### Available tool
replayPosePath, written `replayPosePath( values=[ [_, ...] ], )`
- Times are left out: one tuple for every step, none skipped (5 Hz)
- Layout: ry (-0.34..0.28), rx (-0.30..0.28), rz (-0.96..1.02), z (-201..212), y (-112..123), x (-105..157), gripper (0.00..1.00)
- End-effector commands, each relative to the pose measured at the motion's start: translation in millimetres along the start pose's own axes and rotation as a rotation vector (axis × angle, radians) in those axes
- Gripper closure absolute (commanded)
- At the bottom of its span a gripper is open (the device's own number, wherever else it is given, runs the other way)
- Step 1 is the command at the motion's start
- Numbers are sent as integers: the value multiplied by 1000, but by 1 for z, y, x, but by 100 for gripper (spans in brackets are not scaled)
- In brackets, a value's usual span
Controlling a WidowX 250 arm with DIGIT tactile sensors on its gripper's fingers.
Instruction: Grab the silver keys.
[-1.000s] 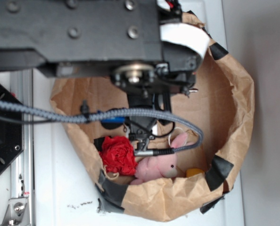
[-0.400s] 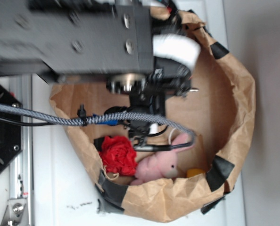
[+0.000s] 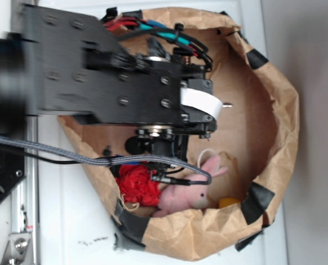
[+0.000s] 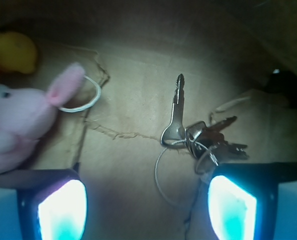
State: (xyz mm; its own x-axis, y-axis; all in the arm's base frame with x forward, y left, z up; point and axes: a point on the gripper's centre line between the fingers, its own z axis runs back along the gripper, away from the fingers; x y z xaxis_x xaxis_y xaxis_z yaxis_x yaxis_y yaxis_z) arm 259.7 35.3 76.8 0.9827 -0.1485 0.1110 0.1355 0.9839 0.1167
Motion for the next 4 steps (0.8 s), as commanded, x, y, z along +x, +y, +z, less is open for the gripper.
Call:
replayPosePath(
  values=[
    [31, -63, -7, -4, 33, 17, 0],
    [-5, -59, -16, 0, 43, 10, 0],
    [-13, -77, -43, 1, 45, 1, 0],
    [-21, -78, -54, -1, 49, -2, 0]
  ],
)
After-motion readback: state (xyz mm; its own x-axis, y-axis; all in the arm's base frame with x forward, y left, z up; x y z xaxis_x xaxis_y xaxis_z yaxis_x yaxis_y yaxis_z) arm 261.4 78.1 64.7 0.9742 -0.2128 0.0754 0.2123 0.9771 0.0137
